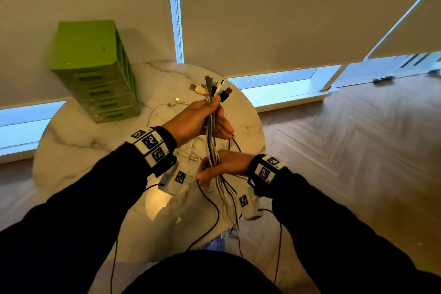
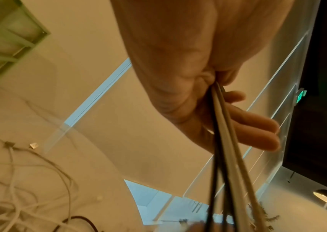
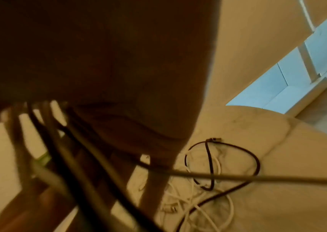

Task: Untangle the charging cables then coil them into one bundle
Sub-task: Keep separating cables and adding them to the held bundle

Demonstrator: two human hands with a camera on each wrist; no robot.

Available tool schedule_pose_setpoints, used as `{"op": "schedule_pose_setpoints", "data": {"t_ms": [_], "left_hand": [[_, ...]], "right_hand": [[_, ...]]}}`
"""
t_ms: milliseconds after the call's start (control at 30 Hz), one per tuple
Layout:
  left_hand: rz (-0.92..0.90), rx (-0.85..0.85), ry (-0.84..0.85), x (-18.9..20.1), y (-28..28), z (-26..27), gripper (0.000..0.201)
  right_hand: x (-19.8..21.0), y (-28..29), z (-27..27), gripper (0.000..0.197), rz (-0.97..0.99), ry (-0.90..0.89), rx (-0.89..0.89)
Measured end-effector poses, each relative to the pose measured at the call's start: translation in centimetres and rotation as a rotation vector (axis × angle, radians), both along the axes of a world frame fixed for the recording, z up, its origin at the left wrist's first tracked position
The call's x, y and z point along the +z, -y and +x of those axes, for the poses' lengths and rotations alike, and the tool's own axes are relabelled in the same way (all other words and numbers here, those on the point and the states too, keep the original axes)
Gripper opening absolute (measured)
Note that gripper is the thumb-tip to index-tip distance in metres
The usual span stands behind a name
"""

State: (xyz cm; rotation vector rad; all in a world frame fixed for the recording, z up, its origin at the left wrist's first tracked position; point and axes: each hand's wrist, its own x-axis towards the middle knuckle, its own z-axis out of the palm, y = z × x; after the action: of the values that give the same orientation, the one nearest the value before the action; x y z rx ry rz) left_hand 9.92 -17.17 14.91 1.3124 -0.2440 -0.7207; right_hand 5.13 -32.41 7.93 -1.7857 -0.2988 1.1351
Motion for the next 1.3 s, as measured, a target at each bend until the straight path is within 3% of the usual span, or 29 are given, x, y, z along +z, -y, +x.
{"op": "schedule_pose_setpoints", "data": {"t_ms": [67,133,200,267,333,467,533,633,767,867,933,1000,1100,1300], "left_hand": [[0.006,0.011,0.007,0.6,-1.5,0.4,0.044],[-0.005,0.03,0.02,0.9,-3.3,1.0,0.044],[-0.047,0.048,0.021,0.9,-5.0,1.6,0.043],[-0.11,0.084,0.012,0.7,-6.1,1.9,0.041],[-0.192,0.178,-0.02,0.8,-6.5,2.3,0.039],[-0.367,0.409,0.0,0.9,-6.5,2.8,0.032],[-0.399,0.536,-0.005,0.6,-6.2,2.4,0.027],[-0.297,0.687,-0.051,-0.4,-5.0,1.4,0.023],[-0.158,0.698,-0.089,-2.1,-4.2,1.0,0.017],[-0.145,0.657,-0.066,-2.6,-5.6,0.7,0.029],[-0.207,0.589,-0.097,-2.7,-7.0,0.5,0.032],[-0.236,0.529,-0.127,-2.8,-8.2,0.0,0.037],[-0.214,0.497,-0.13,-3.1,-8.8,-1.0,0.04],[-0.196,0.521,-0.188,-3.8,-8.7,-3.2,0.039]], "right_hand": [[-1.8,0.7,0.0,0.016,-0.125,-0.145,0.156],[-3.1,3.1,0.7,0.022,-0.379,-0.145,0.223],[-3.8,5.8,2.0,0.021,-0.531,0.081,0.099],[-3.3,7.9,3.4,0.018,-0.549,0.365,-0.158],[-2.6,8.4,3.9,0.019,-0.601,0.623,-0.305],[-2.7,6.0,2.0,0.031,-0.66,0.802,-0.187],[-3.6,4.0,0.0,0.039,-0.646,0.757,-0.069],[-4.9,0.8,-3.4,0.053,-0.6,0.64,0.121],[-6.6,-1.5,-5.2,0.07,-0.499,0.491,0.28],[-6.5,-1.3,-4.1,0.039,-0.294,0.182,0.093],[-7.1,-0.2,-2.5,0.052,-0.2,0.144,-0.064],[-7.6,0.9,-0.9,0.056,-0.291,0.191,-0.008],[-9.0,1.8,0.8,0.037,-0.5,0.384,0.276],[-12.4,0.6,1.9,0.031,-0.591,0.47,0.692]]}}
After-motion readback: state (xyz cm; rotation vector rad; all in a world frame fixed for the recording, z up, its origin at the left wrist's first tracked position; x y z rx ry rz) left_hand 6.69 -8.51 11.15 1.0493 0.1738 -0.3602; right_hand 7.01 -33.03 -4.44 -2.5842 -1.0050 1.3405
